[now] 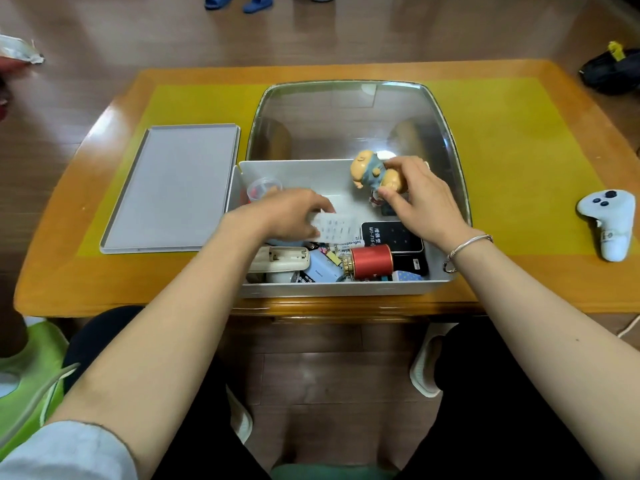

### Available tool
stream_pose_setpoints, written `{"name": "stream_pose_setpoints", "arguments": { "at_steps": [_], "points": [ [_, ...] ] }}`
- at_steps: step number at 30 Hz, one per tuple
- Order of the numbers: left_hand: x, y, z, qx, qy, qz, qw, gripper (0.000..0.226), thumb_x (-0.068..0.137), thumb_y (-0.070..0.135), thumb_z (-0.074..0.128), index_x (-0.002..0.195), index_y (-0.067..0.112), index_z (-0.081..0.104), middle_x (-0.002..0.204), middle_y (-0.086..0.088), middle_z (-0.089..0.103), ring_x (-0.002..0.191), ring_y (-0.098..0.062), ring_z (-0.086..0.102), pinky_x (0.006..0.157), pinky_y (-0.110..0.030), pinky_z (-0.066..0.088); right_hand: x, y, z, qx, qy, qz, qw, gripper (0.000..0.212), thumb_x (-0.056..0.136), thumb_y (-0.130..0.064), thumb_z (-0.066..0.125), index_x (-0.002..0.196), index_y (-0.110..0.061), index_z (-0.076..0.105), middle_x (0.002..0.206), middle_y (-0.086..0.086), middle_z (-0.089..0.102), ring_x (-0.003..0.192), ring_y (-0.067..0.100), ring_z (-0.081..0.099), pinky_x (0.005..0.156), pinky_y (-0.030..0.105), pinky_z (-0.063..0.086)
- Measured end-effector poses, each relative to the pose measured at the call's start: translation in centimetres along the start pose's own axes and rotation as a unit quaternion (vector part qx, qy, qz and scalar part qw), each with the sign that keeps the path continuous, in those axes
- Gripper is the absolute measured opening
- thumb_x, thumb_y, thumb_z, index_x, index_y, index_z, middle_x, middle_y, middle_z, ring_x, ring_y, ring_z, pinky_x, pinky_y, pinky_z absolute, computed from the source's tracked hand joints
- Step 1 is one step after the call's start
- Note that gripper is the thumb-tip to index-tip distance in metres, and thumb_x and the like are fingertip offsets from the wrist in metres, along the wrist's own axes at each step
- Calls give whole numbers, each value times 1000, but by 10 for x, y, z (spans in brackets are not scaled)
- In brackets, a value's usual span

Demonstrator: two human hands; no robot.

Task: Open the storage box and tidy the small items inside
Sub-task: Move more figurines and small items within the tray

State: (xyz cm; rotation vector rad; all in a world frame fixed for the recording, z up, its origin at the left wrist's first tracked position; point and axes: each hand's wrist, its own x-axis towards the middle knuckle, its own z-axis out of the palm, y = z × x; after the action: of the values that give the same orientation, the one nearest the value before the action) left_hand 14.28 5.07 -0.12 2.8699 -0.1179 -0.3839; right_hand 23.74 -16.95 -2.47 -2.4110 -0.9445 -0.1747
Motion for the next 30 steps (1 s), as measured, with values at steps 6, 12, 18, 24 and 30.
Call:
{"name": "stream_pose_setpoints", "arguments": {
  "at_steps": [6, 12, 18, 24, 30],
  "points": [
    [-4, 10, 1, -28, -41, -41, 998, 30, 88, 45, 47, 75, 26, 66, 96, -2, 64, 101, -26, 53, 93, -43, 41, 10, -12, 12, -19, -79, -24, 996, 37, 88, -27, 60, 122, -14, 51, 120, 4, 55, 109, 26, 53, 86, 39, 44],
    [8, 13, 21, 38, -20, -45, 998, 47, 90, 47, 41, 125, 21, 58, 131, -7, 55, 121, -27, 45, 100, -44, 34, 22, -21, 30, -98, -112, -3, 989, 36, 86, -21, 58, 121, -15, 51, 124, 6, 53, 105, 34, 56, 83, 43, 45],
    [12, 21, 36, 69, -68, -32, 995, 48, 86, 53, 28, 106, 26, 63, 107, -6, 63, 105, -26, 51, 95, -50, 26, 31, -27, 40, -108, -139, -3, 984, 39, 85, -20, 60, 122, -14, 52, 124, 6, 53, 108, 32, 55, 83, 38, 44],
    [11, 19, 36, 86, -44, -19, 995, 50, 85, 55, 31, 98, 26, 70, 103, -2, 62, 97, -23, 47, 91, -44, 32, 30, -26, 44, -109, -178, 13, 978, 43, 85, -25, 62, 125, -15, 51, 127, 4, 51, 112, 31, 54, 89, 41, 46],
    [11, 20, 40, 79, -31, -49, 995, 55, 91, 59, 27, 119, 29, 63, 127, -6, 55, 115, -27, 49, 96, -45, 31, 24, -23, 38, -141, -117, 24, 983, 35, 82, -21, 63, 117, -20, 60, 121, 0, 56, 101, 32, 60, 77, 37, 45]
  ]
}}
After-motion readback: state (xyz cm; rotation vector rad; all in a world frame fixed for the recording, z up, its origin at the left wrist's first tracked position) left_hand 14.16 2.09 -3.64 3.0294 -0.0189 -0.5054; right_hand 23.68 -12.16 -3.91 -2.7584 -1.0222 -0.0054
